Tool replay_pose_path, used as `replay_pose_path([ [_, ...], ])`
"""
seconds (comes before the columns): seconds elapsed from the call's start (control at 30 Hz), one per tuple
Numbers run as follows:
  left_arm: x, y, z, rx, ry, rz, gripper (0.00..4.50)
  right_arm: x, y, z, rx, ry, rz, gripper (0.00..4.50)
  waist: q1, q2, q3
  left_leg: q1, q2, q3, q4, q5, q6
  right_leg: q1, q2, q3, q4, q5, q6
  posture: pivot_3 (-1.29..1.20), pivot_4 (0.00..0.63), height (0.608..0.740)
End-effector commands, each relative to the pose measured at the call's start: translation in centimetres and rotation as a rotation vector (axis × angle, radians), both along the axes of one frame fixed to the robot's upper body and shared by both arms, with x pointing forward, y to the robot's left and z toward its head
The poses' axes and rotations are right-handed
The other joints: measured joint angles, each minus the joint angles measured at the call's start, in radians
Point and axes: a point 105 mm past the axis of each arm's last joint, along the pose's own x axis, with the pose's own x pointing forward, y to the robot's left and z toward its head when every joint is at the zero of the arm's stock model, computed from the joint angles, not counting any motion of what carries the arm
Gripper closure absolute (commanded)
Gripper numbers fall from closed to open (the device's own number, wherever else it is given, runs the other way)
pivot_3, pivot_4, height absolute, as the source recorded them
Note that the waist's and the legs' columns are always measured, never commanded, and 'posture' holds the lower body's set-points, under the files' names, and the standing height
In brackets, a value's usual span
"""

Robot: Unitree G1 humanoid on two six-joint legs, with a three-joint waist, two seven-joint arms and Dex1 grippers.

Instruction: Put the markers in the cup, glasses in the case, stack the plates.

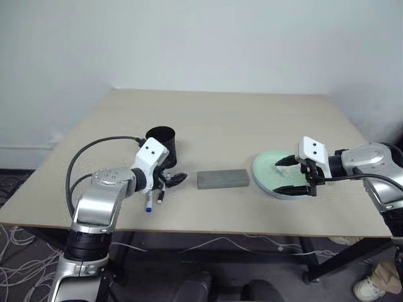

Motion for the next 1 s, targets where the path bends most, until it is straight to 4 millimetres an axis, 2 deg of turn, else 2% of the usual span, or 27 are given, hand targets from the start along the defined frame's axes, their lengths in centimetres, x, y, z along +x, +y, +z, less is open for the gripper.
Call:
replay_pose_path([
  [0.03, 0.4, 0.5, 1.2, 0.048, -0.048, 0.105, 0.41, 0.4, 0.6, 1.0, 0.003, -0.035, 0.036, 0.0, 0.0, 0.0, 0.0, 0.0, 0.0, 0.0, 0.0, 0.0, -0.001, 0.0, 0.0, 0.0, 0.0, 0.001, 0.0, 0.0, 0.0, 0.709],
  [0.17, 0.6, 1.1, -0.1, 0.079, 0.015, 0.212, 0.41, 0.6, 0.8, 1.0, 0.001, -0.038, 0.05, 0.0, 0.0, 0.0, 0.0, 0.0, 0.0, 0.0, -0.002, 0.004, -0.006, -0.001, 0.0, 0.0, 0.0, 0.003, 0.0, 0.0, 0.0, 0.709],
  [0.47, 1.0, -0.3, -1.9, 0.044, 0.104, 0.223, 0.41, 0.5, 1.4, 1.2, 0.005, -0.039, 0.072, 0.0, 0.004, 0.0, 0.0, 0.0, 0.0, 0.0, -0.007, 0.005, -0.009, -0.003, -0.001, 0.0, -0.001, 0.005, 0.0, 0.0, 0.0, 0.709],
  [0.67, 1.4, -1.0, -2.4, 0.031, 0.155, 0.233, 0.41, 0.5, 1.4, 1.2, 0.006, -0.043, 0.072, 0.0, 0.007, 0.0, 0.0, 0.0, 0.0, 0.0, -0.007, 0.006, -0.009, -0.004, -0.001, 0.0, -0.001, 0.005, 0.0, 0.0, 0.0, 0.709],
  [0.93, 1.5, -0.9, -3.3, 0.048, 0.23, 0.292, 0.41, 0.5, 1.4, 1.2, 0.007, -0.05, 0.068, 0.0, 0.007, -0.001, 0.0, 0.0, 0.0, 0.0, -0.007, 0.006, -0.009, -0.004, -0.001, 0.0, -0.002, 0.005, 0.0, 0.0, 0.0, 0.709],
  [1.0, 1.5, -0.8, -3.4, 0.057, 0.247, 0.302, 0.79, 0.5, 1.4, 1.2, 0.007, -0.05, 0.069, 0.0, 0.007, -0.001, 0.0, 0.0, 0.0, 0.0, -0.007, 0.006, -0.009, -0.004, -0.001, 0.0, -0.002, 0.005, 0.0, 0.0, 0.0, 0.709],
])
